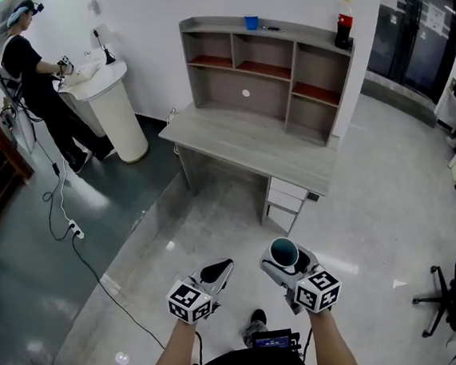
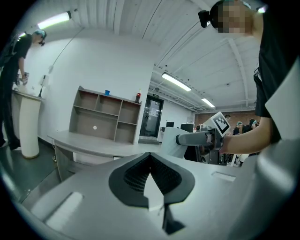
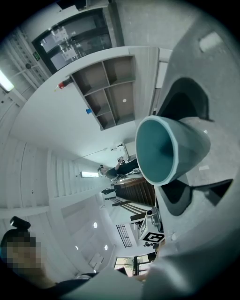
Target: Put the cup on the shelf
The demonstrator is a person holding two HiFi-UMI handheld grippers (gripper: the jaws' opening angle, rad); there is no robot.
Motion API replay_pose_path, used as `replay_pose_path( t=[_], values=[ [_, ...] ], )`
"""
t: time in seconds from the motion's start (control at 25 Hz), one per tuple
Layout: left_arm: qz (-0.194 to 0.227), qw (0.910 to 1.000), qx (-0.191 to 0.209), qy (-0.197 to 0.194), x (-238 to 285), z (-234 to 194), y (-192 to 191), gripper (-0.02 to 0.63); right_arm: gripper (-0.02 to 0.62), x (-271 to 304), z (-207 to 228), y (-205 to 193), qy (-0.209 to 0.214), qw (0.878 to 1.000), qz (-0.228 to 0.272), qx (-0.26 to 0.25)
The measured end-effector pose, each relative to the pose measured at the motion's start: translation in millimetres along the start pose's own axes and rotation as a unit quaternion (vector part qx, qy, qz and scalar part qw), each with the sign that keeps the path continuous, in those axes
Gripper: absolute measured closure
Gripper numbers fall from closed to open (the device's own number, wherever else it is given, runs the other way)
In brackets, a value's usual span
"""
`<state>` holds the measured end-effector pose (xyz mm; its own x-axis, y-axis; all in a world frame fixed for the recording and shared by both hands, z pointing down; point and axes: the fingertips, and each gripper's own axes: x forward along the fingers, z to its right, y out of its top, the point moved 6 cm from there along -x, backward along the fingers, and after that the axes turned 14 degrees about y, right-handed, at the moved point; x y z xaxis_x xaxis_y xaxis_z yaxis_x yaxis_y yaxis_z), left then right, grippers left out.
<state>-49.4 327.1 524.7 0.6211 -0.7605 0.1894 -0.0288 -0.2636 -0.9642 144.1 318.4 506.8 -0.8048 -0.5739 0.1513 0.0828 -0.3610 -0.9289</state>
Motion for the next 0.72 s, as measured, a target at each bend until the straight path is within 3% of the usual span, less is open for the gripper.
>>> replay_pose_path(
  t=[0.72],
  values=[
    [0.005, 0.9994, 0.001, 0.035, 101.8, -26.9, 35.1, 0.604, 0.218, 32.8, 107.8, 50.3, 0.036, 0.999, -0.007, -0.004]
  ],
)
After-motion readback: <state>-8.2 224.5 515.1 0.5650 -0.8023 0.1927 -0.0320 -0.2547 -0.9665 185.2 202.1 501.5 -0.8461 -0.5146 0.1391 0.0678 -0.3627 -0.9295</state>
